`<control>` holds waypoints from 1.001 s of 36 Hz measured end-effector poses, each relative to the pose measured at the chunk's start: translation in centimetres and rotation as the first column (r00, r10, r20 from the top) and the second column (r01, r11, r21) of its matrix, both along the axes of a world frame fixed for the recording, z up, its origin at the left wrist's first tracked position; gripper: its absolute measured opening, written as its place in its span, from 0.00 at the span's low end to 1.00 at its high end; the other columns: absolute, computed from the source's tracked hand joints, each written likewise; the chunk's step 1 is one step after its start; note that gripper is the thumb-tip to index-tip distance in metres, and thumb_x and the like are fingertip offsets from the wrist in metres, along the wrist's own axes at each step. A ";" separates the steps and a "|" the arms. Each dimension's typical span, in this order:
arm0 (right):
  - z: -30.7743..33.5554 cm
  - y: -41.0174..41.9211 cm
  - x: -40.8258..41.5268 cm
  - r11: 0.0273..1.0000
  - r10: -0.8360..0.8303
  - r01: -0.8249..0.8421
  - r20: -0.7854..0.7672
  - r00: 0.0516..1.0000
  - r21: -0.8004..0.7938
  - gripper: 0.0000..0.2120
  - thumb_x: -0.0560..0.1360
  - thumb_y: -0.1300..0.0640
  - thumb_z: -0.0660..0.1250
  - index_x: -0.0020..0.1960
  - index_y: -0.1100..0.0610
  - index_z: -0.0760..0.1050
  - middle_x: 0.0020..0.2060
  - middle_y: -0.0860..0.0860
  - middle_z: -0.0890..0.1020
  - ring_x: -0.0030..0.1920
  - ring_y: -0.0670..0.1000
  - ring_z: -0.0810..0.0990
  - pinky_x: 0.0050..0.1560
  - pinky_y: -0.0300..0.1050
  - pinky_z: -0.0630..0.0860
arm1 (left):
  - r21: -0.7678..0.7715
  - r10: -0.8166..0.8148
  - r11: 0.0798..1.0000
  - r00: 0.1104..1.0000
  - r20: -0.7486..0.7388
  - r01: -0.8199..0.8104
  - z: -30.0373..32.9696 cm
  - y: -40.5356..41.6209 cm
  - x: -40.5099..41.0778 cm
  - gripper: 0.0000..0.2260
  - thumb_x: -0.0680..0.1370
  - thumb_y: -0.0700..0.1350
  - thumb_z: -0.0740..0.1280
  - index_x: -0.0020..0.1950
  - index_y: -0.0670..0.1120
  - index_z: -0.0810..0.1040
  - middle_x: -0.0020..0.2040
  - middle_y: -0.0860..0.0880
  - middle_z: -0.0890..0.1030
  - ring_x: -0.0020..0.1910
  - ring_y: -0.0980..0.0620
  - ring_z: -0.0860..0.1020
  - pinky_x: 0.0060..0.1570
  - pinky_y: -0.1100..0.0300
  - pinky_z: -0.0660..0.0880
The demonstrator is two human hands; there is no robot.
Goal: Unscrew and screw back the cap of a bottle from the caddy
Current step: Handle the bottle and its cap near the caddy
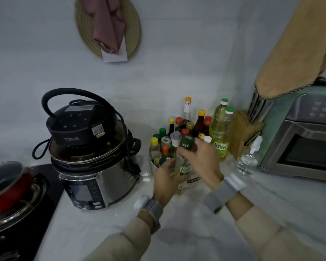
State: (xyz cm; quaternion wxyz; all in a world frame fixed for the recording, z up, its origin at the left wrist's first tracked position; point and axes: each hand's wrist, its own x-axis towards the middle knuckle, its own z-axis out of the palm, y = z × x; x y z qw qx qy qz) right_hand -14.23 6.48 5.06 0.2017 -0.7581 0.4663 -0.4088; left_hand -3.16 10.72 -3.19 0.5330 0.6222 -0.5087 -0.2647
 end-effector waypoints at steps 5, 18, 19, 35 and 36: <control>3.0 -4.3 -0.2 0.996 -0.058 0.059 0.018 0.998 -0.067 0.12 0.69 0.47 0.73 0.44 0.56 0.80 0.32 0.53 0.82 0.34 0.53 0.79 0.31 0.45 0.71 | -0.034 -0.090 0.995 0.993 0.072 0.093 3.9 -4.9 0.0 0.17 0.67 0.41 0.76 0.50 0.53 0.75 0.44 0.54 0.81 0.38 0.66 0.77 0.37 0.75 0.73; -3.7 -10.7 0.1 0.993 -0.040 0.054 -0.130 0.991 0.103 0.14 0.70 0.48 0.72 0.44 0.60 0.78 0.37 0.58 0.82 0.39 0.58 0.79 0.34 0.48 0.71 | 0.230 -0.113 0.970 0.987 0.117 0.084 -1.0 -11.3 -0.9 0.20 0.69 0.42 0.75 0.56 0.41 0.72 0.50 0.40 0.80 0.49 0.39 0.77 0.46 0.54 0.73; -4.2 -11.0 0.1 0.992 -0.051 0.067 -0.150 0.987 0.103 0.15 0.70 0.47 0.72 0.44 0.60 0.78 0.37 0.57 0.81 0.39 0.58 0.79 0.34 0.48 0.72 | 0.242 -0.110 0.967 0.986 0.125 0.077 -1.4 -11.5 -0.9 0.21 0.68 0.42 0.75 0.57 0.41 0.72 0.52 0.40 0.80 0.50 0.40 0.77 0.47 0.53 0.74; -6.2 -12.4 0.4 0.982 -0.135 0.154 -0.169 0.976 0.106 0.17 0.69 0.47 0.72 0.41 0.61 0.77 0.34 0.57 0.80 0.36 0.56 0.78 0.32 0.47 0.70 | 0.276 -0.004 0.961 1.000 0.019 -0.001 -3.2 -12.6 -1.2 0.25 0.62 0.37 0.78 0.55 0.41 0.71 0.44 0.46 0.79 0.43 0.47 0.76 0.39 0.59 0.72; -6.3 -12.5 0.5 0.982 -0.140 0.158 -0.162 0.977 0.104 0.17 0.69 0.47 0.72 0.41 0.62 0.77 0.34 0.57 0.80 0.36 0.56 0.78 0.33 0.49 0.72 | 0.277 -0.007 0.961 1.000 0.004 0.005 -3.3 -12.6 -1.2 0.24 0.62 0.37 0.78 0.54 0.41 0.71 0.44 0.46 0.79 0.43 0.48 0.77 0.41 0.57 0.73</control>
